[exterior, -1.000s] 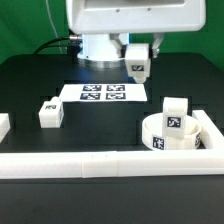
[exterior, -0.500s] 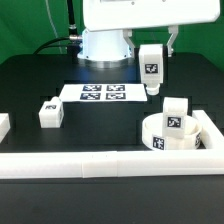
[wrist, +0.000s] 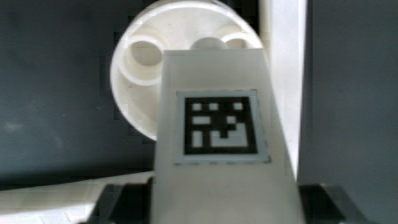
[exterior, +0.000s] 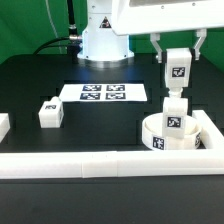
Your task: Assemble stool
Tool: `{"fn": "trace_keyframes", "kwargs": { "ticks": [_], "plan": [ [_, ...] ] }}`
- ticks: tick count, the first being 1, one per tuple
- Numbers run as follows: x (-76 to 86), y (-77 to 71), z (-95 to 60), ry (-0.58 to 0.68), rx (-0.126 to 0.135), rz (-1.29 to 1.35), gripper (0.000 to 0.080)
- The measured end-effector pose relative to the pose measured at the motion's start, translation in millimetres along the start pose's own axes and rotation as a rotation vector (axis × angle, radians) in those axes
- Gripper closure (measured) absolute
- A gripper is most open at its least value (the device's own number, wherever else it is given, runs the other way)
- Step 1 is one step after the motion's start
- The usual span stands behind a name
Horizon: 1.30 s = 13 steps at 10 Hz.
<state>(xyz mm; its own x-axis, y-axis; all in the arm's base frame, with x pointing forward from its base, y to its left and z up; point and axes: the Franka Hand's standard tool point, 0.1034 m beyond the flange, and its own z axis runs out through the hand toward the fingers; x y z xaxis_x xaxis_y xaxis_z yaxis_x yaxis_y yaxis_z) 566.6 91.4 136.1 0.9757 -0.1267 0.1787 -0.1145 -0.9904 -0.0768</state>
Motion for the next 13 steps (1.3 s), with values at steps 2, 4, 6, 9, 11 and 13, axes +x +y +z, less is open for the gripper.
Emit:
{"fn": "trace_keyframes", "kwargs": {
  "ticks": [2,4,6,9,11,13],
  "plan": [
    [-0.7,-0.8,2.7,0.007,0.0,-0.002,0.0462],
    [-2.3,-14.4,16.4,0.022,0.003,-0.014,0.0462],
    [14.3,-32.6,23.4,0.046,0.01,-0.051,0.0462],
    [13.1,-30.7,24.9,0.043,0.008,-0.048,0.0462],
    [12.0,-29.0,26.4,0.056,0.008,-0.056,0.0462],
    [11.5,-22.3,33.3,0.048,0.0,-0.089,0.0462]
  ]
}}
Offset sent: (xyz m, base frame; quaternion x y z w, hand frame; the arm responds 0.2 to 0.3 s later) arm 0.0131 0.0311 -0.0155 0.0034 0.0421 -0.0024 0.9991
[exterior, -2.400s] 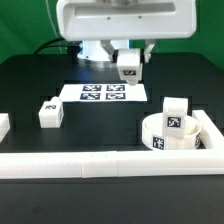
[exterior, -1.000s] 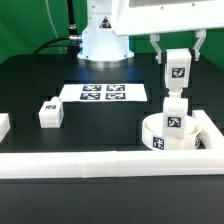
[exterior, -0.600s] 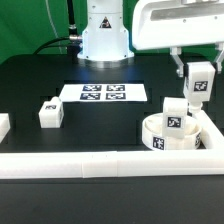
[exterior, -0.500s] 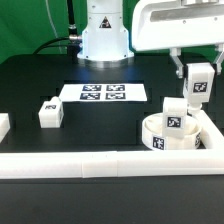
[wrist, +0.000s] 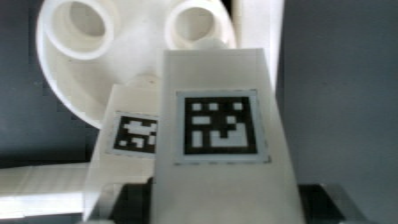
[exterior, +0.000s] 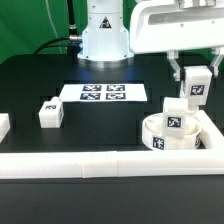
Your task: Assemble stool
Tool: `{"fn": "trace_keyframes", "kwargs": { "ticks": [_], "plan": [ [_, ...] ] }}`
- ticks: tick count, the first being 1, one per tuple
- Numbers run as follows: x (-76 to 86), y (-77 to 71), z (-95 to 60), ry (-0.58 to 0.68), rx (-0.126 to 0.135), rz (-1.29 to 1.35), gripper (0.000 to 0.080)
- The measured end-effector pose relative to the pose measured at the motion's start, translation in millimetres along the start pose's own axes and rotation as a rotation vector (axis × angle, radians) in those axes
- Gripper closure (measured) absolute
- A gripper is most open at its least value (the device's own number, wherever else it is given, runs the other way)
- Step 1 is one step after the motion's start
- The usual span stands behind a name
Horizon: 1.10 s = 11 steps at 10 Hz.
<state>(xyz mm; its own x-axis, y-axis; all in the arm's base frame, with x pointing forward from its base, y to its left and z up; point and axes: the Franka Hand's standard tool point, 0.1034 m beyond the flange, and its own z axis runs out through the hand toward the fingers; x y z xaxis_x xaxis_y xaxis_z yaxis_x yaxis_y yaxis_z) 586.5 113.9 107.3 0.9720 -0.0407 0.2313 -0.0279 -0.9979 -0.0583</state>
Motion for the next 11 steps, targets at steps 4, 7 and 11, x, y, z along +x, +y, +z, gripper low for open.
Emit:
{"fn": "trace_keyframes", "kwargs": {
  "ticks": [4,7,11],
  "plan": [
    [-3.5,0.7,5.3,-0.009,-0.003,-0.001,0.0462],
    [-6.6,-0.2,7.2,0.005,-0.003,-0.001,0.0462],
    [-15.0,-5.1,13.8,0.023,-0.004,-0.01,0.0462]
  ]
}}
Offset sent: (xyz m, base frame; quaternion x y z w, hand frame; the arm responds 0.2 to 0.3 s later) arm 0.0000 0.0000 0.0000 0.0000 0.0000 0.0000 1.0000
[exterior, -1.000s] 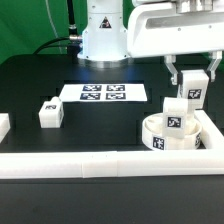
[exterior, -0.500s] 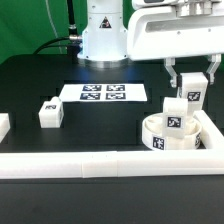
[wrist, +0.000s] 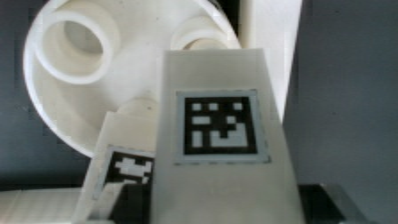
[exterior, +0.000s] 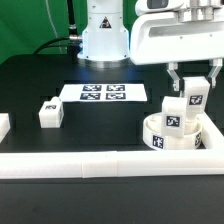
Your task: Assemble stool
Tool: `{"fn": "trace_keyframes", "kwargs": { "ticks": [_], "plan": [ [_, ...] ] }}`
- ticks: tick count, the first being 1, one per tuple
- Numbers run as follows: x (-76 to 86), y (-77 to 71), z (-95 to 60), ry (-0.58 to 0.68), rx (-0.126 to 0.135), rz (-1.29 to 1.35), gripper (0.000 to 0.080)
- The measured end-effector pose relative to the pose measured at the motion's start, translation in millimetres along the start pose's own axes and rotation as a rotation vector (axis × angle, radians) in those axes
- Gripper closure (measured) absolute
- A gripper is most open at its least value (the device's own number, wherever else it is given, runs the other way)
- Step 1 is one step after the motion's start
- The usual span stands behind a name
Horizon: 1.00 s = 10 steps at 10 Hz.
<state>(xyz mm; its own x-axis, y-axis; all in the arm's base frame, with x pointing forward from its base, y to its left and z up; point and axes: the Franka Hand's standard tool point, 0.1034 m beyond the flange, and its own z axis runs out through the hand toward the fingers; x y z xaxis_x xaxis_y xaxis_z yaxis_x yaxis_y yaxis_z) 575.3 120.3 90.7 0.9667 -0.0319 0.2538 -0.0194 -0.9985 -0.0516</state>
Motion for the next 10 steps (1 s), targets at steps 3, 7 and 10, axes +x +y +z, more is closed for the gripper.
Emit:
{"fn": "trace_keyframes", "kwargs": {
  "ticks": [3,7,10],
  "plan": [
    [-4.0,1.3,5.6,0.032,-0.002,-0.003,0.0462],
    [-3.6,1.3,5.6,0.056,-0.001,-0.007,0.038],
    [-3.1,1.2,3.6,0.039,-0.001,-0.007,0.0157]
  ]
}}
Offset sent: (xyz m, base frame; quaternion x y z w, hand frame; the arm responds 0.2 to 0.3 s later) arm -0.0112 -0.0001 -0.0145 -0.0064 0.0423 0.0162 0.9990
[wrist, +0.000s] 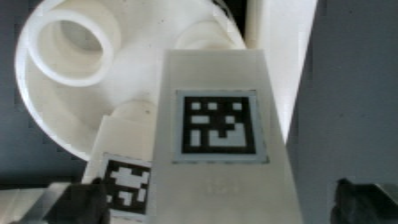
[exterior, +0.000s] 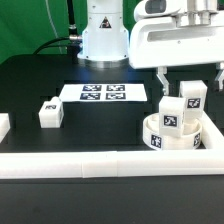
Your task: Assemble stool
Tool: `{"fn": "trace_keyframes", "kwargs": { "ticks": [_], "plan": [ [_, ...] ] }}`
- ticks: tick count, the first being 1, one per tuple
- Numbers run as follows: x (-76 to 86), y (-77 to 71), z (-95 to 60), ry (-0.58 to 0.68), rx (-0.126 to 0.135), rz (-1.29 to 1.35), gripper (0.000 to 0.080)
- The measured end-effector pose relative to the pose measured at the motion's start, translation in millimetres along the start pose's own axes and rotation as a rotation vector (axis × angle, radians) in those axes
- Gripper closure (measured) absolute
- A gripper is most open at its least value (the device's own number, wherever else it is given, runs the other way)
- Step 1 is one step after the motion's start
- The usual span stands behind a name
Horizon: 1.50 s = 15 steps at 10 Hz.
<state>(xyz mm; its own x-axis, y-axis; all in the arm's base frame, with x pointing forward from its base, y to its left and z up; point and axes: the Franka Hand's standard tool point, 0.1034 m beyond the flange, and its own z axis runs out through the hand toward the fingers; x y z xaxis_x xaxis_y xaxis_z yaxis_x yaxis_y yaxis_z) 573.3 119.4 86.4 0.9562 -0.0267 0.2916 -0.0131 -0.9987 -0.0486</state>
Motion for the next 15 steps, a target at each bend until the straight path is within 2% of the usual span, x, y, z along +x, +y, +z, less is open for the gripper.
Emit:
{"fn": "trace_keyframes", "kwargs": {
  "ticks": [4,8,9,10,11,13,15],
  "plan": [
    [12.9,1.4,-20.7,-0.051,0.006,0.003,0.0151],
    [10.2,1.9,-16.6,-0.081,0.003,0.004,0.0151],
    [3.3,4.9,-12.4,-0.111,-0.002,0.006,0.0151],
    [-8.4,7.5,-12.4,-0.256,-0.01,0.014,0.0151],
    [-1.0,7.6,-12.3,-0.287,-0.01,0.018,0.0151],
    [-6.9,8.2,-11.8,-0.39,-0.016,0.021,0.0151],
    [-4.7,2.8,-11.2,-0.371,-0.011,0.015,0.0151]
  ]
}}
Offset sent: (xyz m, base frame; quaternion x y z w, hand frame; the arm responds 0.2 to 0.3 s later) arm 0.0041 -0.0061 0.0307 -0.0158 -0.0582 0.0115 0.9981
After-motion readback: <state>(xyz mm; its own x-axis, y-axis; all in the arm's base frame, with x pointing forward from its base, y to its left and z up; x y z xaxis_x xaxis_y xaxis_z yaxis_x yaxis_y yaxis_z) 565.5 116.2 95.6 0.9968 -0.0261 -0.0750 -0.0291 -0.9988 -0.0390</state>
